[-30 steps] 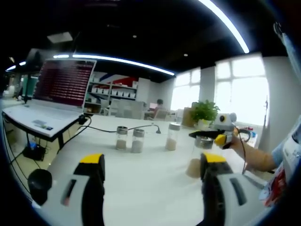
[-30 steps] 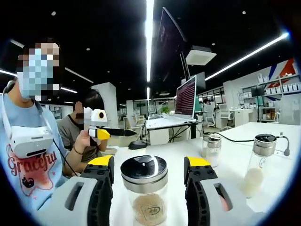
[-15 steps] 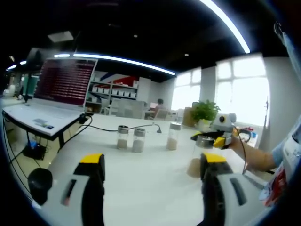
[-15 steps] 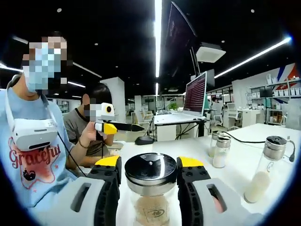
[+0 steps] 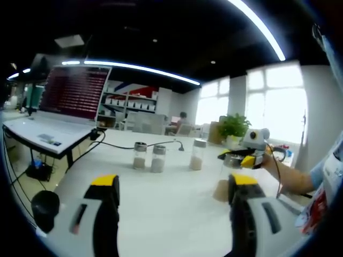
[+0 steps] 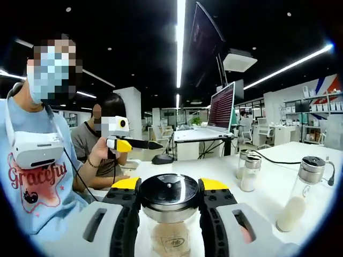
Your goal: Rotate the seasoning bottle until the label or dispensing opening points toward the visible target arrow and the bottle remains upright within the marked orientation range
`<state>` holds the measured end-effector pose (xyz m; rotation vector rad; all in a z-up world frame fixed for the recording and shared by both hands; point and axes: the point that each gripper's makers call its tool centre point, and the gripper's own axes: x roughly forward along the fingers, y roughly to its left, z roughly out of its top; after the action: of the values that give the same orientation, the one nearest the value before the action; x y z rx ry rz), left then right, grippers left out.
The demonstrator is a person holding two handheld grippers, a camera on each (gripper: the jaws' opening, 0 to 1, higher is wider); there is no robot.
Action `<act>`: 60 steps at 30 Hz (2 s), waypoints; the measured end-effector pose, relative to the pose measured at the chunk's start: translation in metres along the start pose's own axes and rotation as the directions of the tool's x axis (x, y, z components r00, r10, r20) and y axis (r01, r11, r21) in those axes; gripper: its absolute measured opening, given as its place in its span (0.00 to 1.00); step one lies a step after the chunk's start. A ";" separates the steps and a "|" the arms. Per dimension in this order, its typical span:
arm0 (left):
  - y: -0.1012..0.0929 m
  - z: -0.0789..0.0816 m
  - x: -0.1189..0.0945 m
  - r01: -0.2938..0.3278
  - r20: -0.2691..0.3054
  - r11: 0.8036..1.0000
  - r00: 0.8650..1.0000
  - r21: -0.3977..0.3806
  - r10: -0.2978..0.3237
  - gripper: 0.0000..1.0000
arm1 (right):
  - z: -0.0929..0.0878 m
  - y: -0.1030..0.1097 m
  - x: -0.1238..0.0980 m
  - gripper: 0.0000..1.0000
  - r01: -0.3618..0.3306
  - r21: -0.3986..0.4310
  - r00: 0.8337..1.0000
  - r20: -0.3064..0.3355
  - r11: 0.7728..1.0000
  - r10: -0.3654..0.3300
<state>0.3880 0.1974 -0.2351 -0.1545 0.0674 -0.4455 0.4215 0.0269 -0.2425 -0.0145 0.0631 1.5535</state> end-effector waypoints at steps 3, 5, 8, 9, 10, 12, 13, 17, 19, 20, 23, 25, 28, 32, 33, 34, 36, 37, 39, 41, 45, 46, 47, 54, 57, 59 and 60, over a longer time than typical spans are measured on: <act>0.000 0.000 0.000 0.000 -0.001 1.000 1.000 -0.002 0.000 0.88 | 0.000 0.000 0.000 0.42 0.001 -0.001 1.000 0.001 1.000 -0.001; 0.001 0.000 0.000 -0.001 -0.001 1.000 1.000 -0.002 0.001 0.88 | 0.000 -0.001 0.000 0.42 0.004 -0.002 1.000 0.000 1.000 -0.004; 0.002 -0.001 0.000 -0.003 -0.002 1.000 1.000 -0.006 0.003 0.88 | 0.000 -0.002 0.000 0.42 0.012 -0.002 1.000 -0.007 1.000 -0.012; 0.003 -0.001 0.000 -0.003 -0.003 1.000 1.000 -0.006 0.003 0.88 | 0.000 -0.002 0.001 0.42 0.015 -0.002 1.000 -0.009 1.000 -0.015; 0.003 -0.002 0.000 -0.004 -0.004 1.000 1.000 -0.007 0.004 0.88 | 0.000 -0.002 0.001 0.42 0.018 -0.002 1.000 -0.011 1.000 -0.018; 0.003 -0.002 0.000 -0.005 -0.004 1.000 1.000 -0.008 0.005 0.88 | 0.000 -0.003 0.001 0.42 0.025 -0.002 1.000 -0.012 1.000 -0.025; 0.002 -0.002 0.000 -0.003 -0.004 1.000 1.000 -0.008 0.003 0.88 | 0.000 -0.003 0.001 0.42 0.029 -0.002 1.000 -0.011 1.000 -0.029; 0.002 -0.002 0.000 -0.004 -0.005 1.000 1.000 -0.008 0.003 0.88 | 0.000 -0.004 0.001 0.42 0.046 -0.003 0.999 -0.011 0.999 -0.046; 0.002 -0.003 0.000 -0.004 -0.006 1.000 1.000 -0.009 0.004 0.88 | 0.000 -0.004 0.000 0.42 0.054 -0.002 0.998 -0.013 0.999 -0.054; 0.002 -0.003 0.000 -0.003 -0.007 1.000 1.000 -0.009 0.003 0.88 | 0.000 -0.004 0.000 0.42 0.059 -0.002 0.998 -0.014 0.998 -0.059; 0.001 -0.003 0.000 -0.003 -0.007 1.000 1.000 -0.009 0.003 0.88 | -0.001 -0.003 0.001 0.42 0.078 -0.003 0.997 -0.019 0.997 -0.078; 0.000 -0.003 0.000 -0.002 -0.007 1.000 1.000 -0.009 0.002 0.88 | -0.001 -0.003 0.001 0.42 0.090 -0.003 0.996 -0.020 0.996 -0.090; 0.000 -0.004 0.000 -0.002 -0.009 1.000 1.000 -0.009 0.002 0.88 | -0.001 -0.003 0.001 0.42 0.112 -0.004 0.994 -0.021 0.994 -0.112; 0.000 -0.006 0.001 -0.002 -0.012 1.000 1.000 -0.011 0.002 0.88 | -0.002 -0.004 0.001 0.41 0.134 -0.005 0.991 -0.021 0.991 -0.134; 0.000 -0.006 0.001 -0.002 -0.013 1.000 1.000 -0.012 0.002 0.88 | -0.002 -0.004 0.001 0.41 0.139 -0.005 0.990 -0.021 0.990 -0.139; 0.000 -0.006 0.001 -0.002 -0.014 1.000 1.000 -0.012 0.002 0.88 | -0.002 -0.004 0.001 0.41 0.143 -0.005 0.989 -0.021 0.990 -0.143; 0.000 -0.007 0.001 -0.002 -0.014 1.000 1.000 -0.012 0.001 0.88 | -0.002 -0.004 0.000 0.41 0.154 -0.006 0.988 -0.020 0.988 -0.154; -0.001 -0.007 0.001 -0.001 -0.014 1.000 1.000 -0.013 0.001 0.88 | -0.002 -0.004 0.000 0.41 0.159 -0.008 0.987 -0.020 0.987 -0.159; -0.001 -0.007 0.001 -0.001 -0.015 1.000 1.000 -0.013 0.001 0.88 | -0.002 -0.005 0.000 0.41 0.168 -0.011 0.986 -0.020 0.986 -0.168; -0.001 -0.008 0.001 -0.002 -0.015 1.000 1.000 -0.014 0.001 0.88 | -0.003 -0.005 0.000 0.41 0.178 -0.014 0.984 -0.018 0.984 -0.178; 0.000 -0.009 0.002 -0.003 -0.018 1.000 1.000 -0.017 0.003 0.88 | -0.003 -0.005 0.000 0.41 0.196 -0.015 0.981 -0.009 0.981 -0.196; 0.000 -0.009 0.002 -0.004 -0.019 1.000 1.000 -0.017 0.004 0.88 | -0.003 -0.005 -0.001 0.41 0.200 -0.016 0.980 -0.007 0.980 -0.200; 0.000 -0.010 0.002 -0.004 -0.020 1.000 1.000 -0.017 0.004 0.88 | -0.003 -0.005 0.000 0.41 0.202 -0.015 0.979 -0.006 0.979 -0.202; 0.000 -0.010 0.003 -0.002 -0.023 1.000 1.000 -0.017 0.001 0.88 | -0.002 -0.006 0.000 0.41 0.234 -0.015 0.972 0.004 0.972 -0.234; 0.001 -0.010 0.003 -0.004 -0.023 1.000 1.000 -0.021 0.004 0.88 | -0.002 -0.006 0.000 0.41 0.249 -0.014 0.968 0.005 0.968 -0.249; 0.001 -0.010 0.003 -0.005 -0.025 1.000 1.000 -0.022 0.004 0.88 | -0.002 -0.007 -0.001 0.41 0.257 -0.012 0.966 0.006 0.966 -0.257; 0.001 -0.010 0.003 -0.006 -0.024 1.000 1.000 -0.022 0.005 0.88 | -0.002 -0.007 -0.001 0.41 0.261 -0.011 0.965 0.008 0.965 -0.261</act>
<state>0.3903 0.1957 -0.2457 -0.1708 0.0966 -0.4415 0.4282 0.0261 -0.2449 -0.0256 0.0447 1.2898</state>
